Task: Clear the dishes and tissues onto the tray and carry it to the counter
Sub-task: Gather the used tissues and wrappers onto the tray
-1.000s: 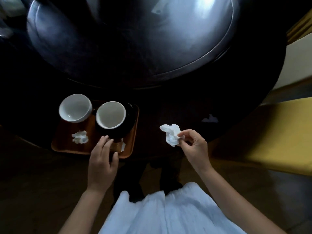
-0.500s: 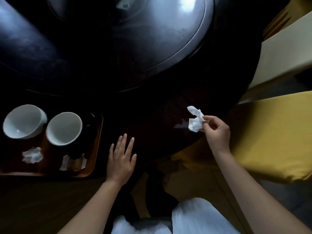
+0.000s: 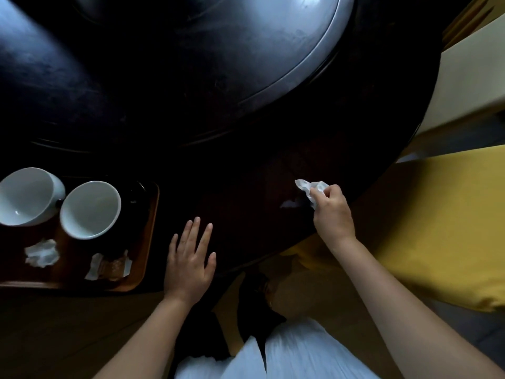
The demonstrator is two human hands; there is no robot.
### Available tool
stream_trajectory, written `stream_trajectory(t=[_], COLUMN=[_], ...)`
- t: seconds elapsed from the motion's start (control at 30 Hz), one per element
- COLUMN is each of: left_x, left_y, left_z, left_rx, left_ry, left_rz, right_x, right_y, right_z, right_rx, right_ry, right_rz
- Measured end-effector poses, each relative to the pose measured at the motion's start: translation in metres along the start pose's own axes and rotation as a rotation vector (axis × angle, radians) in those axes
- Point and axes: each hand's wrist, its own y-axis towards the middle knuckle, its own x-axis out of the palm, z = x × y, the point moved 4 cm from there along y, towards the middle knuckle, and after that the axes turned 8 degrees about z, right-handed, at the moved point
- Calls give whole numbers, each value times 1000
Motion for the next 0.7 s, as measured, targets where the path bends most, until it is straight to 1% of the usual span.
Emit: stream_trajectory(t=[0.13,0.27,0.47,0.63,0.7], left_x=[0,2,2,0,-1], left_y=[0,0,1,1,1], left_z=[1,-1,0,2,2], left_rx=[0,-3,3,3,4], left_ry=[-12,1,-8,-17,-22], left_rz=[6,9,16,25,27], right_x=[2,2,8,5,8], right_y=[3,8,3,-5,-10], right_z=[-1,-4,-27,-30,-30], right_rx=[-21,39,-58,-233,-260], right_ry=[-29,37,97,133,176], right_rz=[-20,52,54,-93,-177])
